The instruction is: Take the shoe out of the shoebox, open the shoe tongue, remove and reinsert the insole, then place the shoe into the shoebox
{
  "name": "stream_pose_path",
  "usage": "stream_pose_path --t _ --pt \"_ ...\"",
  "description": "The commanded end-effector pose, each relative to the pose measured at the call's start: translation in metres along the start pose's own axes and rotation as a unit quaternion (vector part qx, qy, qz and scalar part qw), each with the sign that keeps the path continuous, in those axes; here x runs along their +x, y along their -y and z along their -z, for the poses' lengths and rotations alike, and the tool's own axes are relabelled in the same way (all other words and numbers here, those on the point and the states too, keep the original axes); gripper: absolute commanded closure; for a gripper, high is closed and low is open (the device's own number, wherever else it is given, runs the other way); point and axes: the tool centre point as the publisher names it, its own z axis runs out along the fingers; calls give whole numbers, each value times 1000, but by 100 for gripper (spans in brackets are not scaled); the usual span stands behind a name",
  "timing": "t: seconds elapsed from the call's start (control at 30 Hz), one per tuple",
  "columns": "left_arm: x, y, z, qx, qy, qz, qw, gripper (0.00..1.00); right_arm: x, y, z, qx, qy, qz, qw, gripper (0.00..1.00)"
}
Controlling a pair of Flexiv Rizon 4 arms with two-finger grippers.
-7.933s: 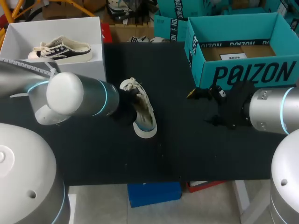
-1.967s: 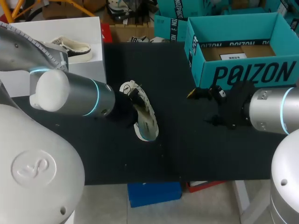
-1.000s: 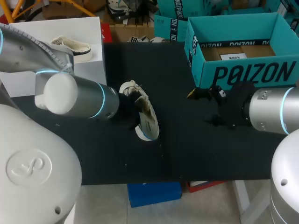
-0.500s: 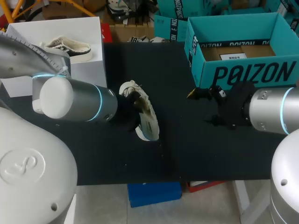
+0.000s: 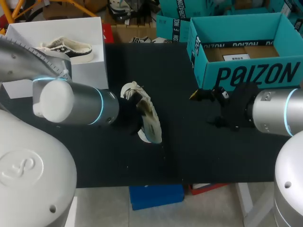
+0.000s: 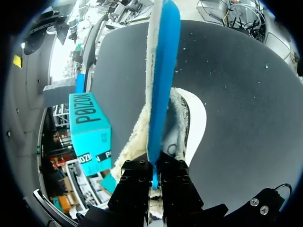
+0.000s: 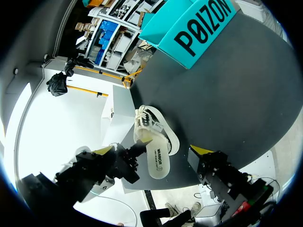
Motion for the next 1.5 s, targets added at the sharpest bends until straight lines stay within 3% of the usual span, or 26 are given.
stream_pose_path --t 0.03,0.87,1.3,1.5 --pt "0 -1 -7 -26 7 6 1000 100 -5 -2 4 16 -5 -4 1000 0" --pt "-2 -36 -17 -151 -15 -7 988 100 -5 -2 4 16 -5 -4 1000 0" --pt "1 -65 -32 -175 -33 23 984 100 -5 -2 4 16 -5 -4 1000 0" --pt "2 -68 -32 -179 -36 27 983 100 -5 -2 4 16 -5 -4 1000 0"
